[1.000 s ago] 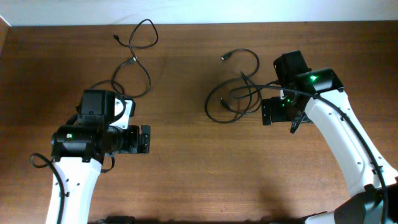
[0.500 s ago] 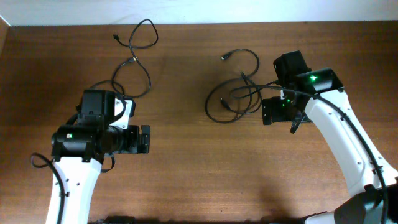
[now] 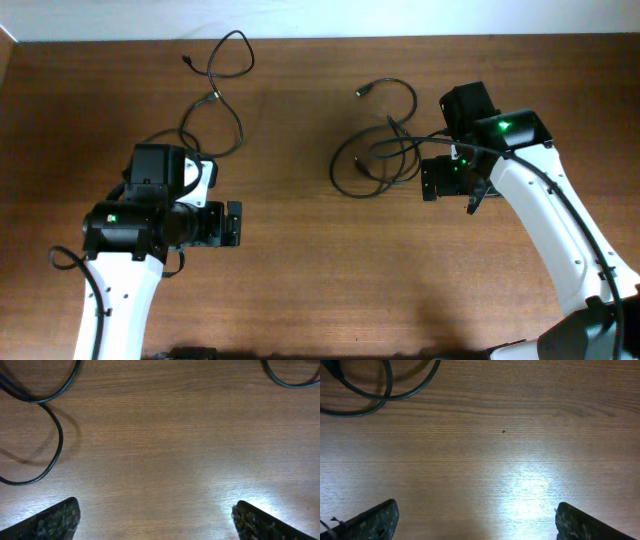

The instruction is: Untangle cables

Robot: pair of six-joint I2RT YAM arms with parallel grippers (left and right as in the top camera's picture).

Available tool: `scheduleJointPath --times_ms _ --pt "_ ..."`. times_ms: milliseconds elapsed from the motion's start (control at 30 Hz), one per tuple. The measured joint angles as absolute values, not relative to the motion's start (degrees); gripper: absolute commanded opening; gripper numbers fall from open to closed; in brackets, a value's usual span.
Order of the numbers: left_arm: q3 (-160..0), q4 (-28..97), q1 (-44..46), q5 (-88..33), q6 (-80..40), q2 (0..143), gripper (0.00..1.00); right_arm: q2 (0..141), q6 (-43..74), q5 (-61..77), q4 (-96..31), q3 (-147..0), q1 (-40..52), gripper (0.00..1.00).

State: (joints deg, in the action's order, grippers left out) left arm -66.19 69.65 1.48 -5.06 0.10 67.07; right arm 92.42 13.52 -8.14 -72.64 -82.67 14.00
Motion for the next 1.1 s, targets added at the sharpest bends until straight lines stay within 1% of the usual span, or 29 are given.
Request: scheduleJointPath --times_ms 500,900,1000,1100 --pt "-66.11 69.63 1.48 -5.06 0.10 65.69 0.99 92.42 13.50 -8.14 -72.64 -82.67 14.00 0.99" --pt "-65.71 69.65 1.48 -5.06 0.10 51.96 0.99 92.40 13.52 -8.16 -72.64 -82.67 14.00 0.99" --pt "-63.40 69.12 1.48 -5.06 0.12 47.44 0.99 92.42 13.50 -8.16 -72.62 -82.67 14.00 0.99" --pt "-54.08 59.66 1.65 -5.06 0.12 41.21 0.99 92.40 13.50 -8.19 -72.75 -82.67 14.00 0.99"
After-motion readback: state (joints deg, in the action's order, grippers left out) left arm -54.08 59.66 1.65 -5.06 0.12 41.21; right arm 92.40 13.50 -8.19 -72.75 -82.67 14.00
